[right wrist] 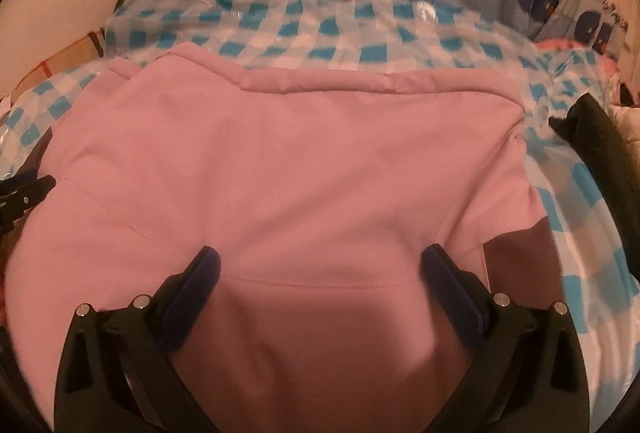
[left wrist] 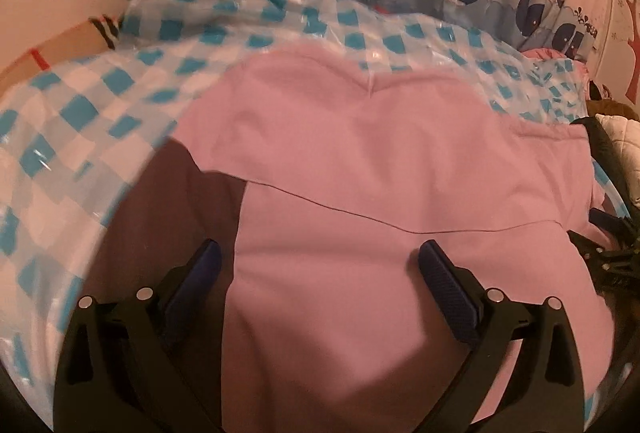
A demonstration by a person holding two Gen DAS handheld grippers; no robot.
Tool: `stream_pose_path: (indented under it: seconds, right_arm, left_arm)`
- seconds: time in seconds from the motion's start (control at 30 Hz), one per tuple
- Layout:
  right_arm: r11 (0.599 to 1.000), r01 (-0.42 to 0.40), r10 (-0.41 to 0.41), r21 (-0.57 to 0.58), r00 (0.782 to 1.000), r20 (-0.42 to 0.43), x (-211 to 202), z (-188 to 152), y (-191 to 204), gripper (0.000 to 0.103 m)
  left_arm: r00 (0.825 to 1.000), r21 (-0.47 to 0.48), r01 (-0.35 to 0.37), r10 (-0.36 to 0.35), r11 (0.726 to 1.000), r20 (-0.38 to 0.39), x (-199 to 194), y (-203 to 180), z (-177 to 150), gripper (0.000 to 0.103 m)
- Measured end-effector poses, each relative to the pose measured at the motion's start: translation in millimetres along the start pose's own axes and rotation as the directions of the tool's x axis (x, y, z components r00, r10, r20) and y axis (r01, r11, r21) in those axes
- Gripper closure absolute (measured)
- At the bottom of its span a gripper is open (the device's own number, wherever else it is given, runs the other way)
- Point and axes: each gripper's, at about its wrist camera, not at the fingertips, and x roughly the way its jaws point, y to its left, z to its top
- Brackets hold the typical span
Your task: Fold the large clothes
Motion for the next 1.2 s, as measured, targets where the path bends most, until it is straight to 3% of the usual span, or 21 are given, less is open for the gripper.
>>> stream_pose_path:
  seconds: [0.03, 0.1, 0.2, 0.3, 0.33, 0.37, 0.4, 0.5, 0.57, 0.6, 0.7, 0.77, 0.83, 0.87, 0.9, 0.93, 1.03, 1.13, 1.2]
  right_arm:
    - [1.000, 0.006, -0.006, 0.010, 1.000, -0.003, -10, 5, 0, 0.006]
    - [0.999, -0.030, 0.028, 0.017, 0.992, 0.121, -43, 18, 11, 0.006]
    - [0.996, -0.045, 0.055, -0.075, 0.990, 0.128, -41, 49, 47, 0.006]
    - [0.990, -0.011, 0.024, -0.140, 0.996, 0.089, -7, 67, 76, 0.006]
    - [0.987, 0.013, -0.010, -0.160, 1.000, 0.023, 23, 65, 83, 0.006]
    - [0.989, -0.019, 0.013, -0.145, 0.999, -0.046, 52, 58, 82, 0.005]
    - [0.994, -0.070, 0.065, -0.089, 0.996, -0.057, 68, 51, 75, 0.005]
    - [0.994, -0.045, 0.038, -0.098, 0.997, -0.066, 72, 52, 77, 0.006]
    - [0.990, -0.093, 0.078, -0.105, 0.988, -0.137, 69, 61, 72, 0.006]
    - [0.988, -0.111, 0.097, -0.109, 0.988, -0.118, 56, 72, 63, 0.006]
    - [0.999, -0.006, 0.010, -0.052, 0.998, 0.069, 24, 100, 20, 0.006]
    - [0.996, 0.073, -0.077, 0.055, 0.994, 0.078, 30, 112, -22, 0.006]
    - [0.979, 0.153, -0.157, 0.136, 0.987, 0.024, 56, 108, -60, 0.006]
    - [0.967, 0.160, -0.152, 0.200, 0.987, -0.055, 84, 97, -84, 0.005]
    - [0.948, 0.042, -0.004, 0.315, 0.993, -0.120, 114, 80, -108, 0.005]
    - [0.927, -0.012, 0.063, 0.375, 0.990, -0.125, 124, 74, -118, 0.005]
    - [0.960, 0.089, -0.046, 0.265, 0.986, -0.163, 122, 85, -98, 0.005]
    - [0.965, 0.108, -0.052, 0.238, 0.972, -0.227, 108, 98, -95, 0.006]
    - [0.971, 0.040, -0.009, 0.236, 0.992, -0.129, 64, 97, -81, 0.006]
  left_arm:
    - [0.998, -0.004, 0.014, -0.014, 1.000, 0.054, -12, -2, 2, 0.008]
    - [0.972, 0.010, 0.090, -0.090, 0.996, 0.215, -41, -15, 8, 0.008]
    - [0.949, 0.044, 0.153, -0.159, 0.987, 0.273, -46, -35, 24, 0.008]
    - [0.961, 0.030, 0.163, -0.165, 0.986, 0.220, -18, -45, 39, 0.008]
    - [0.972, 0.006, 0.169, -0.167, 0.986, 0.165, 0, -42, 40, 0.008]
    - [0.980, -0.029, 0.184, -0.181, 0.983, 0.089, 24, -37, 38, 0.008]
    - [0.980, -0.063, 0.199, -0.199, 0.978, 0.008, 49, -31, 34, 0.008]
    - [0.988, -0.008, 0.148, -0.148, 0.989, -0.043, 67, -42, 33, 0.008]
    - [0.984, -0.039, 0.180, -0.181, 0.983, -0.008, 56, -36, 36, 0.008]
    - [0.981, -0.057, 0.193, -0.192, 0.979, 0.023, 47, -32, 38, 0.008]
    - [0.979, -0.061, 0.157, -0.147, 0.986, 0.143, 21, -19, 46, 0.008]
    - [0.986, -0.126, 0.119, -0.103, 0.985, 0.128, 27, -5, 51, 0.008]
    - [0.995, -0.229, 0.093, -0.086, 0.969, 0.044, 50, 13, 51, 0.008]
    - [0.996, -0.248, 0.084, -0.085, 0.965, 0.005, 61, 19, 51, 0.008]
    - [0.996, -0.244, 0.082, -0.090, 0.966, -0.024, 70, 19, 48, 0.008]
    - [0.998, -0.205, 0.051, -0.060, 0.977, -0.035, 76, 10, 48, 0.008]
    - [0.998, -0.127, -0.036, 0.029, 0.991, -0.053, 86, -7, 40, 0.008]
    - [0.999, -0.159, 0.011, -0.016, 0.987, -0.035, 79, 2, 38, 0.008]
    - [0.998, -0.196, 0.065, -0.061, 0.978, 0.031, 61, 13, 40, 0.008]
